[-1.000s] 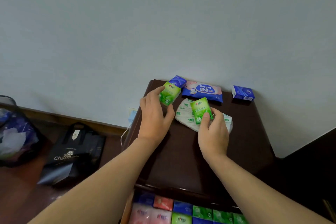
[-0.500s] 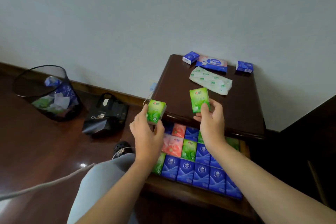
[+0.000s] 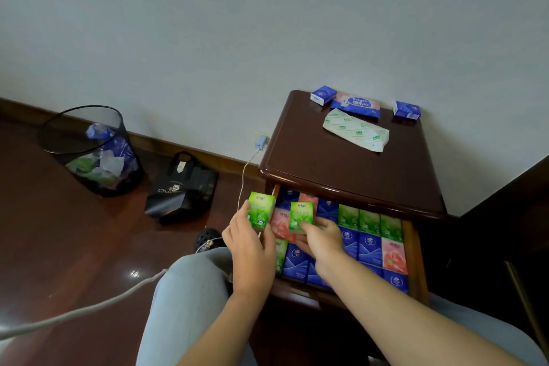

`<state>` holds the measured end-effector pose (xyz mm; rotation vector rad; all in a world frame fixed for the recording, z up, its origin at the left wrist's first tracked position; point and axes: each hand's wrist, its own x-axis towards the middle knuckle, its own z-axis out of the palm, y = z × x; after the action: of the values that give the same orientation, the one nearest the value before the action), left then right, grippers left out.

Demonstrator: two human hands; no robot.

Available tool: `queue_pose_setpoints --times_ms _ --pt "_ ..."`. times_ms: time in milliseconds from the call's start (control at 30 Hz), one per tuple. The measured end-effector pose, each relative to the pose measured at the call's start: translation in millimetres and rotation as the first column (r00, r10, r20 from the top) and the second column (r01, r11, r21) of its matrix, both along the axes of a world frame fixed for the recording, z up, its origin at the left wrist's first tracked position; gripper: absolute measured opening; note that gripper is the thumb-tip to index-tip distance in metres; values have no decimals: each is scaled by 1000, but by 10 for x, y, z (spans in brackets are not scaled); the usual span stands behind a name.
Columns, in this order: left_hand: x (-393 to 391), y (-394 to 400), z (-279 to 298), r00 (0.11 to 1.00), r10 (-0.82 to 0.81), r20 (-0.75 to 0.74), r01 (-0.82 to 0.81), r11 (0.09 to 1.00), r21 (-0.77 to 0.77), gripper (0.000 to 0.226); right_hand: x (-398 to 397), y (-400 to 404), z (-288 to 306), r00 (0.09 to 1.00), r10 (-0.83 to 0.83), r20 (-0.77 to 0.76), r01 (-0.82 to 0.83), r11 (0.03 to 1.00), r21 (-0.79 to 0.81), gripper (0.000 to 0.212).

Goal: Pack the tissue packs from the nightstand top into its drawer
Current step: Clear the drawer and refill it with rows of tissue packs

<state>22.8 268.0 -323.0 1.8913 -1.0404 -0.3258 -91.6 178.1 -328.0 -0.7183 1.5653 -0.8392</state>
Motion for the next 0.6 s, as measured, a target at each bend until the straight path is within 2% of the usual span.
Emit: queue_pose_setpoints --times_ms 133,267,367,467,600 --pt "13 -8 -32 999 -32 -18 32 999 -18 66 195 -96 -43 994 -19 -109 15 999 -38 34" --pt "26 -8 -73 996 -46 -71 45 999 -12 73 335 -147 -120 994 -45 -95 42 999 -33 26" --pt "27 -7 -78 994 -46 -95 44 999 -18 78 402 -159 -167 987 -51 -156 43 998 -54 15" --pt "20 -10 -62 990 -34 -137 32 999 -22 82 410 -163 -159 988 -28 -151 24 999 -32 7" --pt "20 21 -45 979 -50 -197 45 998 -31 86 332 -127 -33 996 34 -84 -32 999 26 10"
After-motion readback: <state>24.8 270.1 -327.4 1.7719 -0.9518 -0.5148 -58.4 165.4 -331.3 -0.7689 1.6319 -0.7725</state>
